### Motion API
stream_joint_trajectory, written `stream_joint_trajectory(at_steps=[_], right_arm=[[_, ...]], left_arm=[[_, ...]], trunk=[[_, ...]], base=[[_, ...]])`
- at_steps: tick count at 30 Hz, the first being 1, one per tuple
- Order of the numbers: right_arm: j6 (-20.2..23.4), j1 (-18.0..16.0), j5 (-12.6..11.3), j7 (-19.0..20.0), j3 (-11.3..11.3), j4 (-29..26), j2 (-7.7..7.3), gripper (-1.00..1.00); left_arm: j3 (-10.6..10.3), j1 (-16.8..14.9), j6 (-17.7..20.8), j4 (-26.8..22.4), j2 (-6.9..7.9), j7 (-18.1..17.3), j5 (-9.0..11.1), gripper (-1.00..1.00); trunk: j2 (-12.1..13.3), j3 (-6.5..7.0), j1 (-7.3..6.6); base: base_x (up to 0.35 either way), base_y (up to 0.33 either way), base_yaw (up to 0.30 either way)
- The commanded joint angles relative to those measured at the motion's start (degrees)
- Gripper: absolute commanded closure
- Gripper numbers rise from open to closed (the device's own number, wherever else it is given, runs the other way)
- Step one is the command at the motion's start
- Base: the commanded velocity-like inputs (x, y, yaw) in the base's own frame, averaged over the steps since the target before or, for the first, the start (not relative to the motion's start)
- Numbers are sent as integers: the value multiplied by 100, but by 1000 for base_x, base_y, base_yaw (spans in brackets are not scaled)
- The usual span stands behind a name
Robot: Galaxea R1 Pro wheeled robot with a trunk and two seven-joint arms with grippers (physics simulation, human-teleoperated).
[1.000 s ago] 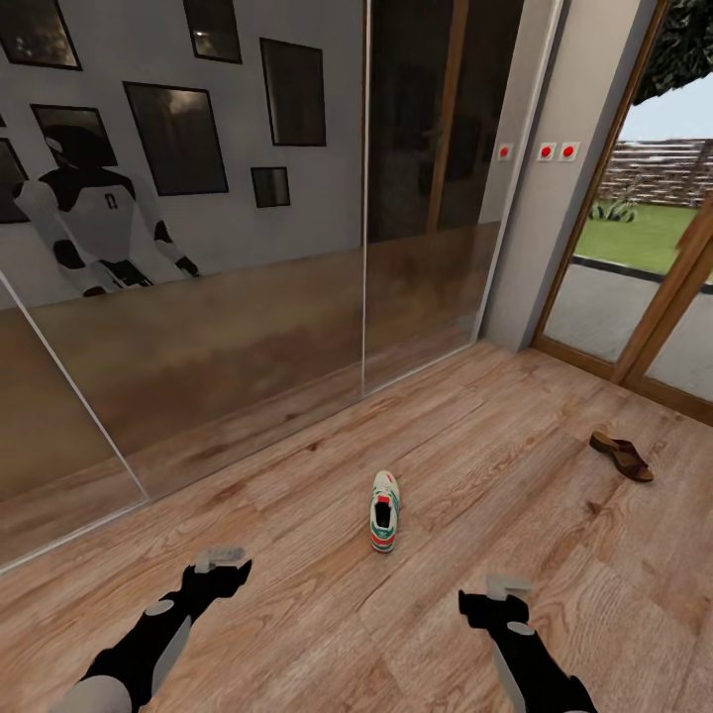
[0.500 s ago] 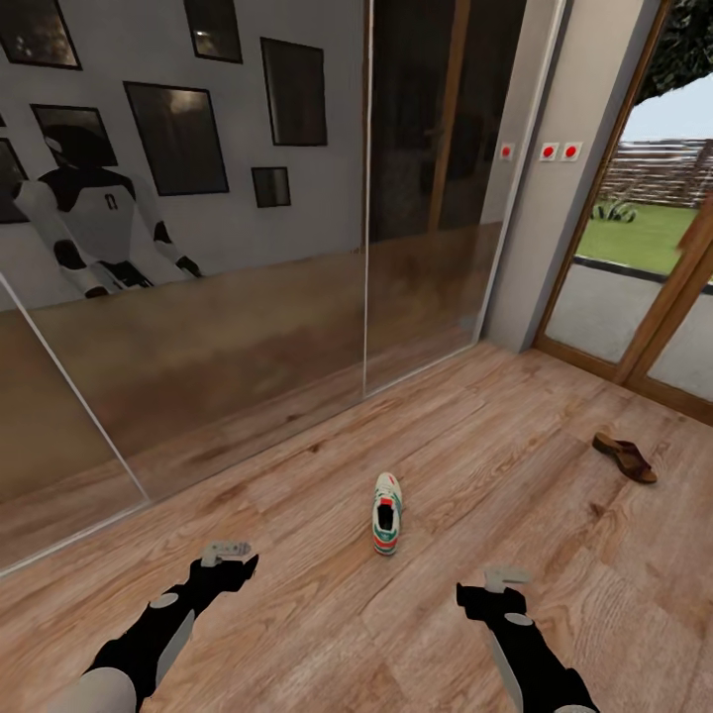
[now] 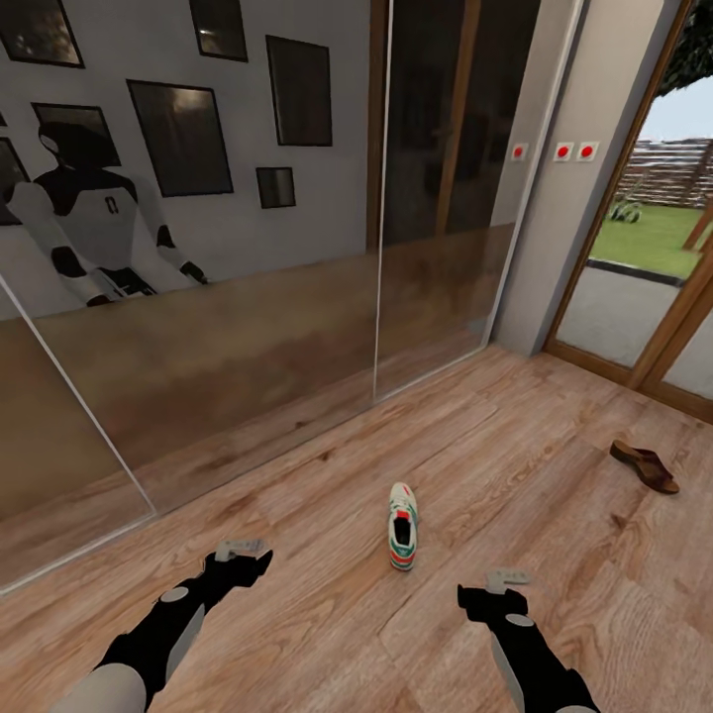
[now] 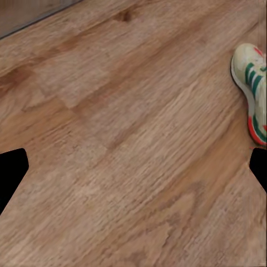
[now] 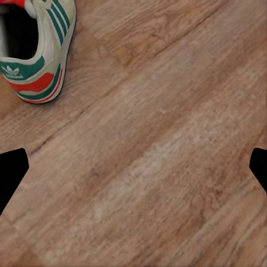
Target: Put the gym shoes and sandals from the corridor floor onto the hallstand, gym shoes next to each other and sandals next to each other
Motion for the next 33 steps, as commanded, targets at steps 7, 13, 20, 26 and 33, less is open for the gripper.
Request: stream_joint_trajectory(at_steps=[7, 13, 20, 26, 33], right_arm=[[37, -2, 63, -20, -29, 145, 26, -100], [37, -2, 50, -41, -25, 459, 48, -100], [46, -2, 43, -43, -21, 532, 52, -100], [47, -2, 39, -42, -23, 537, 52, -100], [48, -2, 38, -43, -27, 530, 52, -100]], left_arm=[[-76, -198, 348, -379, -221, -641, -32, -100], [-168, -891, 1589, -685, -335, -1334, -37, -100], [-241, -1216, 1976, -787, -372, -1573, -34, -100], [-257, -1253, 2036, -834, -377, -1618, -34, -100], [-274, -1260, 2050, -843, -386, -1633, -34, -100]], trunk=[[-2, -5, -1], [-2, -5, -1], [-2, -12, -1], [-2, -49, -1], [-2, -99, -1]], base=[[10, 12, 0], [1, 1, 0], [0, 0, 0], [24, 6, 0], [156, 101, 0]])
